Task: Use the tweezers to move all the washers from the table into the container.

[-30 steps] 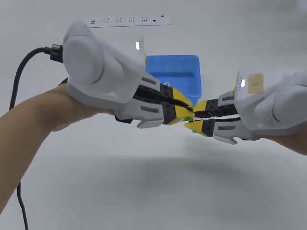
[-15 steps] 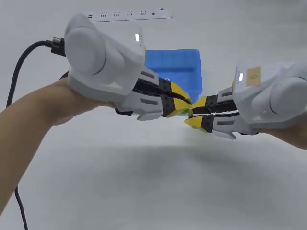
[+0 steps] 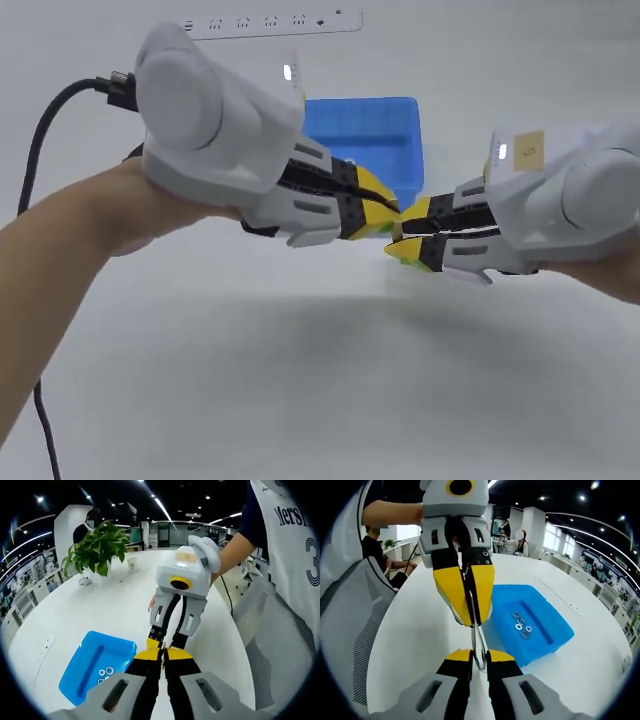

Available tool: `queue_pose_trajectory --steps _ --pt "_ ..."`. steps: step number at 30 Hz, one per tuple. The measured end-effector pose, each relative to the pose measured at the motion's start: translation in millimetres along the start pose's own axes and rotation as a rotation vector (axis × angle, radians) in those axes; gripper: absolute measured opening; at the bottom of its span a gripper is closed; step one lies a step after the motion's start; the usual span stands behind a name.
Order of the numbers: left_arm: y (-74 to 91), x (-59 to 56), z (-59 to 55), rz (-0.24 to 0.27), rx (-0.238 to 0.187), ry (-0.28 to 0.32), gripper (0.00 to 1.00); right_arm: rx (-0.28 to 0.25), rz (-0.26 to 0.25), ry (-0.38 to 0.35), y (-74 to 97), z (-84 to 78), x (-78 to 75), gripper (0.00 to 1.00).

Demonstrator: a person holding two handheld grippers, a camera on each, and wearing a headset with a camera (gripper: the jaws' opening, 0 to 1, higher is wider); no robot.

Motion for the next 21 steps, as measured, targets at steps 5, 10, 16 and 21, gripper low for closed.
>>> queue_pose_trajectory --steps 5,10,16,21 --pt "-1.4 2.4 2.4 0.0 0.007 0.0 0.06 0.003 0.025 -0.008 0.0 -0.5 -2.1 0.11" --pt "-3.4 5.8 4.9 -0.006 0.005 0.006 0.06 0.004 0.029 0.001 0.2 -1.4 -3.4 0.1" --pt "-5.1 4.4 6.3 -0.022 -0.003 0.013 0.06 -0.001 0.026 -0.001 1.1 -2.1 -3.5 0.1" --pt "-3.4 2.3 8.1 -0.029 -0.001 0.013 0.06 0.005 0.03 0.0 1.9 0.1 -2.8 0.1"
Point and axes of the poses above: the centre of the closed fingertips' face, and the gripper's own axes: y roughly backward along the fingers, x roughly to its left, z roughly out of its top, the point moved 5 cm from there along y, roughly backward along the fingers, and after that the axes turned 14 degrees about -z, right-handed, at the moved point
